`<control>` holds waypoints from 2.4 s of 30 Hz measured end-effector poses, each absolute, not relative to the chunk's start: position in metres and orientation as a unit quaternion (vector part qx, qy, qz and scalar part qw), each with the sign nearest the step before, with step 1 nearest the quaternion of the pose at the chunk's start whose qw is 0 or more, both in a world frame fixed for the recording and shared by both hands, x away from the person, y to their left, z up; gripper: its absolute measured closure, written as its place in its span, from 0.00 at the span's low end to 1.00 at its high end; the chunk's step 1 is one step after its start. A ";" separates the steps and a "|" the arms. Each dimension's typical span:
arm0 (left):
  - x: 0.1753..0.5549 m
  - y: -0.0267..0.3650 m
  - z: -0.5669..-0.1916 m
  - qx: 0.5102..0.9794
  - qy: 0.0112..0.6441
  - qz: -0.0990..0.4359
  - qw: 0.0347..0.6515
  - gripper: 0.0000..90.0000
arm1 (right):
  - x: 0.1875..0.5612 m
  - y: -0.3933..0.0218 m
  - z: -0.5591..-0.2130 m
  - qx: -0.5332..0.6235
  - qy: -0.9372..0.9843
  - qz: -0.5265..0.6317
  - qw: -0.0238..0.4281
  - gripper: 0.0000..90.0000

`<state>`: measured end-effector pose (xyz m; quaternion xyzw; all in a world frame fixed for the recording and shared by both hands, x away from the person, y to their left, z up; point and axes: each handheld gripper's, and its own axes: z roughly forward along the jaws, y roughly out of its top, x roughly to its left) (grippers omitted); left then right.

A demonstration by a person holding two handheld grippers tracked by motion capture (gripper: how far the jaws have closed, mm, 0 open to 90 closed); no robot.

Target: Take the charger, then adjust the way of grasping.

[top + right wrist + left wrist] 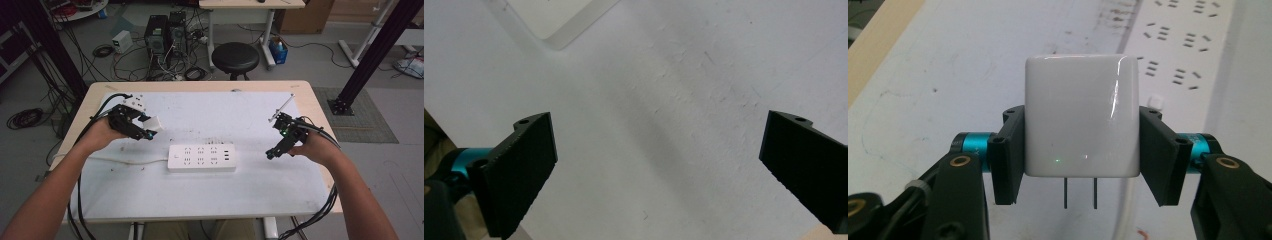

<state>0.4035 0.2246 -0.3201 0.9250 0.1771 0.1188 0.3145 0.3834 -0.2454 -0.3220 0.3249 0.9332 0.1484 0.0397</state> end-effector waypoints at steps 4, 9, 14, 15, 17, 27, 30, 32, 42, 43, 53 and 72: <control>0.390 0.220 -0.311 0.925 0.161 0.119 0.322 0.47 | 0.379 -0.247 -0.320 0.334 0.927 0.164 0.044 0.01; 0.373 0.211 -0.302 0.927 0.145 0.119 0.326 0.47 | 0.374 -0.248 -0.321 0.335 0.923 0.183 0.046 0.01; 0.359 0.202 -0.295 0.927 0.136 0.117 0.329 0.47 | 0.366 -0.245 -0.321 0.327 0.926 0.183 0.050 0.01; 0.356 0.201 -0.294 0.928 0.132 0.119 0.328 0.47 | 0.365 -0.244 -0.321 0.325 0.926 0.185 0.052 0.01; 0.354 0.200 -0.293 0.929 0.130 0.118 0.325 0.47 | 0.364 -0.243 -0.321 0.327 0.925 0.184 0.052 0.01; 0.342 0.194 -0.293 0.931 0.127 0.120 0.320 0.47 | 0.359 -0.236 -0.320 0.319 0.929 0.181 0.056 0.01; 0.340 0.193 -0.293 0.931 0.124 0.120 0.322 0.47 | 0.356 -0.236 -0.320 0.321 0.928 0.182 0.055 0.01; 0.340 0.192 -0.291 0.932 0.119 0.120 0.320 0.47 | 0.356 -0.237 -0.320 0.320 0.927 0.186 0.055 0.01; 0.342 0.184 -0.286 0.932 0.107 0.121 0.325 0.47 | 0.348 -0.231 -0.313 0.316 0.923 0.212 0.056 0.01; 0.342 0.183 -0.286 0.932 0.105 0.121 0.325 0.47 | 0.345 -0.229 -0.312 0.319 0.919 0.224 0.052 0.01; 0.344 0.168 -0.289 0.931 0.086 0.114 0.335 0.47 | 0.341 -0.214 -0.313 0.321 0.899 0.297 0.002 0.01; 0.341 0.134 -0.295 0.931 0.049 0.103 0.347 0.47 | 0.337 -0.170 -0.309 0.331 0.850 0.400 -0.090 0.01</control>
